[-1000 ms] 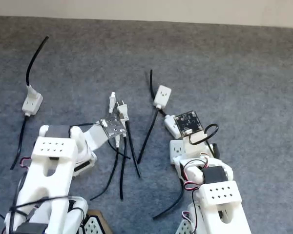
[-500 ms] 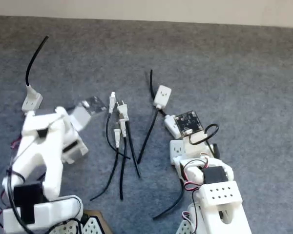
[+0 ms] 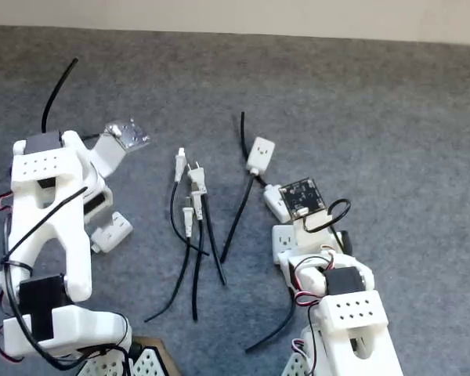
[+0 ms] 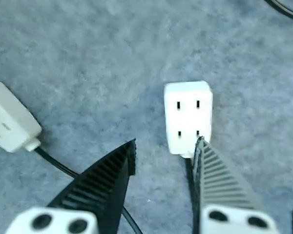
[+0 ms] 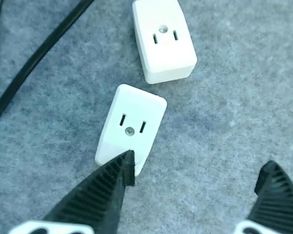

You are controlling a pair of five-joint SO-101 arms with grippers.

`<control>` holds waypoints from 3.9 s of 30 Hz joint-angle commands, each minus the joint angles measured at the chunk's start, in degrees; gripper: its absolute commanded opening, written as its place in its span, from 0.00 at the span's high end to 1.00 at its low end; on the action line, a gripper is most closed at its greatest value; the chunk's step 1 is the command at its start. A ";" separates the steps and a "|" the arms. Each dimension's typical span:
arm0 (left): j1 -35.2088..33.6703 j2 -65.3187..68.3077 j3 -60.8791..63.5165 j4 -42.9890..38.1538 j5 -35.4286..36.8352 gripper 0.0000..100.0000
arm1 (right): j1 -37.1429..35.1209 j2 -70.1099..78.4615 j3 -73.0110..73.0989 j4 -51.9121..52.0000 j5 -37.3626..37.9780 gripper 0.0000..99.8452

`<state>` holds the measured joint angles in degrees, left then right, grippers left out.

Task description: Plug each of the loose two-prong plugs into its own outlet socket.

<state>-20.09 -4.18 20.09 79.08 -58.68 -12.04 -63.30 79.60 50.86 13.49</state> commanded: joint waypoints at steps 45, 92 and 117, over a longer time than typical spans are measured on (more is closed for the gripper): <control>22.46 -0.84 18.07 -3.52 -4.92 0.82 | -0.66 0.31 -0.48 -0.66 -0.18 0.62; -27.91 -12.00 16.31 -40.62 35.43 0.78 | -31.78 68.35 -65.98 -0.22 -24.79 0.78; -27.65 -12.00 18.86 -40.35 31.56 0.78 | -35.12 68.44 -53.85 -11.30 -27.96 0.75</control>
<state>-47.69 -15.78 39.25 39.60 -26.07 -48.44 5.54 26.07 40.57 -13.93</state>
